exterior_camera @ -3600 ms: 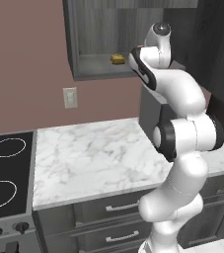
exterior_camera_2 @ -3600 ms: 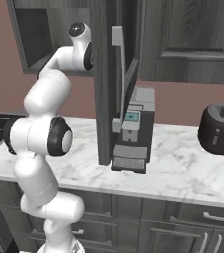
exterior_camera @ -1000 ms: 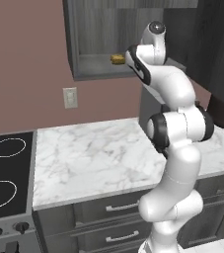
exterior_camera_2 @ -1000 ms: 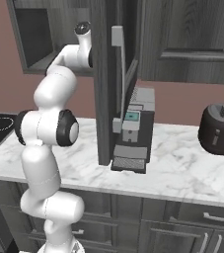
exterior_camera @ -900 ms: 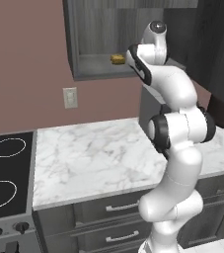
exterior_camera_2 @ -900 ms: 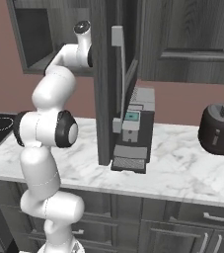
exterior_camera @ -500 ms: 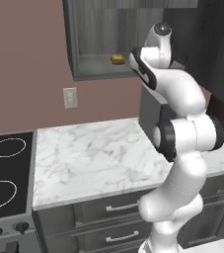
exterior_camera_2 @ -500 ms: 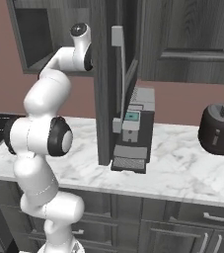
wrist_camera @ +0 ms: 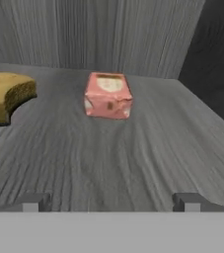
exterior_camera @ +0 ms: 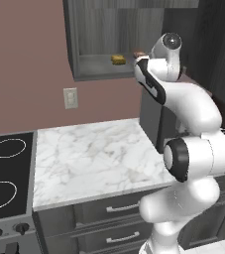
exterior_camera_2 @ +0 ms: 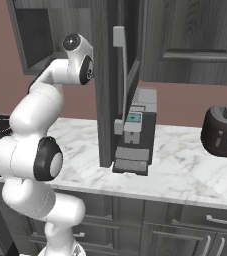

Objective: Pick up the sponge and bar soap from the sink, and place them back in the cabinet, and close the cabinet door.

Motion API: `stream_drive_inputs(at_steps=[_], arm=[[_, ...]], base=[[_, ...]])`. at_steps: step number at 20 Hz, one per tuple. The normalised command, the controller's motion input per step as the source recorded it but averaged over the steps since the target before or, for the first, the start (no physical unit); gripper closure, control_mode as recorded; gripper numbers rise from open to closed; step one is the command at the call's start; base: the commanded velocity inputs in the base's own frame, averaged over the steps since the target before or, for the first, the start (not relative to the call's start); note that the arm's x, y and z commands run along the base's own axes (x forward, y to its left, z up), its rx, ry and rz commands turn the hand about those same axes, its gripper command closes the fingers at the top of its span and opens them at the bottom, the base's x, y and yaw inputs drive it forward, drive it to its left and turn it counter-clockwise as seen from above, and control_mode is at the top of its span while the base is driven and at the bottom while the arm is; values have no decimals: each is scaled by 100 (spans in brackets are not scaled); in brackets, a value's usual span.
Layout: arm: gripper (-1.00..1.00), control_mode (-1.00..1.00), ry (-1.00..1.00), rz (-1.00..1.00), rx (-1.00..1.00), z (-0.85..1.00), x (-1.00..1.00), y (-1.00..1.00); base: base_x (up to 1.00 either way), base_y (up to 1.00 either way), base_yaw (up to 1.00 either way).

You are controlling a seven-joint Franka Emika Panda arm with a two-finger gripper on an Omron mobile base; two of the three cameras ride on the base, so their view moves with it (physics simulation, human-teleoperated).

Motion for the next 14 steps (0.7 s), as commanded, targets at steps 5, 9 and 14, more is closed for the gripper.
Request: stream_drive_inputs(at_steps=[5,9,14], arm=[[-100,-100,-7,0,0,17,-68,0],[-100,-100,-2,0,0,31,-68,0],[-100,-100,0,0,1,37,-62,0]], base=[[0,0,0],[0,0,0],[0,0,0]])
